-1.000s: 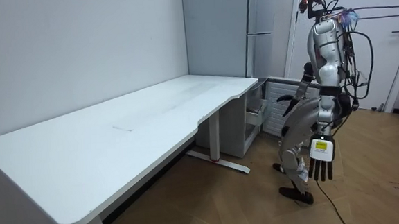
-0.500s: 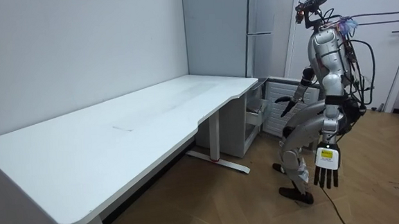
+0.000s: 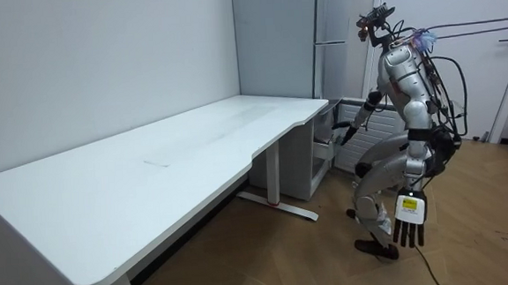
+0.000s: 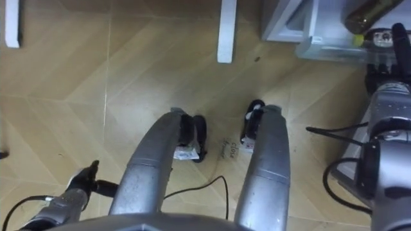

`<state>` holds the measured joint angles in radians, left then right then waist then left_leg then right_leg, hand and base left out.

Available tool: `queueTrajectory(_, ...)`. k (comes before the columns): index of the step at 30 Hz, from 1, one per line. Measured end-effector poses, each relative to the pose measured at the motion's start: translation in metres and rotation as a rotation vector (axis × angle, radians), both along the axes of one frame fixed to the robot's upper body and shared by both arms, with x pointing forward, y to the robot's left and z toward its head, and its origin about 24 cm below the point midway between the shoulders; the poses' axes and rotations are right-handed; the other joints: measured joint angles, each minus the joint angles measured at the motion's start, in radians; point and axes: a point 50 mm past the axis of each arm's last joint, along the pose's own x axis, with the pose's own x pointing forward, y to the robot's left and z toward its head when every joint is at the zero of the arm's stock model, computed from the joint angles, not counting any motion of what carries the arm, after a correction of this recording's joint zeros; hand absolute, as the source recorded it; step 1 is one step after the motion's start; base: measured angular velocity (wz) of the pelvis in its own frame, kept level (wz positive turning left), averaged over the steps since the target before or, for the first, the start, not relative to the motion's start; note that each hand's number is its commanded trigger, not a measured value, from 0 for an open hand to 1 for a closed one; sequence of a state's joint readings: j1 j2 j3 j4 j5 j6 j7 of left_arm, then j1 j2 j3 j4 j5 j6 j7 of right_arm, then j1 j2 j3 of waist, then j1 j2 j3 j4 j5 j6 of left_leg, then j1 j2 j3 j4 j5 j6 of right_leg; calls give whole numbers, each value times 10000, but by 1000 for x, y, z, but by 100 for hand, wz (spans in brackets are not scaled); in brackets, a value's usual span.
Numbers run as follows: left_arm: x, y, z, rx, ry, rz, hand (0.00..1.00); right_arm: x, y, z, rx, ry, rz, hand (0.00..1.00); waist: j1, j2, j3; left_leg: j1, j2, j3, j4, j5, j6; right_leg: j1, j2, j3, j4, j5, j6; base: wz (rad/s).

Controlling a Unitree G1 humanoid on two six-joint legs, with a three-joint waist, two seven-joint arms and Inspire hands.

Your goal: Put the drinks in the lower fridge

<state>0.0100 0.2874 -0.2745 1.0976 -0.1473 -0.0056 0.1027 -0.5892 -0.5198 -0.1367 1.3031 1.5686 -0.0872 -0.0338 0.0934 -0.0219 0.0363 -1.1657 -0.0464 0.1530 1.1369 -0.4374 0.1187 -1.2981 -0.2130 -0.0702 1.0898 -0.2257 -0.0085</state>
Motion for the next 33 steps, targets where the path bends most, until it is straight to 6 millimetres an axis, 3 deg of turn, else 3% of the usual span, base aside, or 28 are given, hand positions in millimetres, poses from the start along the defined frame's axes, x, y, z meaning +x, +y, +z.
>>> queueTrajectory(7, -6, 7, 2, 146, 6, -92, 0, 6, -1, 10, 69, 367, -203, 0, 169, -4, 2, 15, 43, 68, -7, -38, 54, -44, 93, 104, -40, -29, 81, -6)
queueTrajectory(12, -23, 11, 1, 168, 277, -26, 0, 10, 0, 15, 103, 511, -414, 0, 250, -146, 89, -9, 20, 150, -21, -32, 44, -151, 28, 141, 17, -36, 68, -1)
queueTrajectory(18, -34, 14, 0, 156, 292, 244, 0, 19, 4, 29, 205, 612, -718, 0, 226, -152, 91, -100, -7, 164, 62, -38, 16, -243, -66, 126, 125, -28, 40, 1)
queueTrajectory(21, -33, 16, 1, 198, 177, 289, 0, 26, 7, 42, -74, 201, -695, 0, 318, -139, 83, -92, -9, 168, 224, -46, 39, -277, -135, 113, 303, -126, -39, 6)
queueTrajectory(25, -33, 17, 2, 239, 142, 267, 0, 38, 16, 61, -534, -616, -392, 0, 568, -129, 78, -66, -3, 67, 379, -97, -98, -270, -148, 104, 549, -221, -141, 7)
queueTrajectory(28, -38, 18, 1, 229, 251, 263, 0, 43, 22, 65, -641, -867, -76, 0, 592, -126, 76, -52, 80, 32, 499, -147, -254, -247, -159, 38, 650, -299, -294, -2)
queueTrajectory(33, -44, 20, 4, 230, 33, 153, 0, 45, 24, 67, -720, -893, 4, 0, 760, -114, 70, -110, 212, -25, 773, -213, -318, -275, -151, -65, 861, -357, -418, -1)
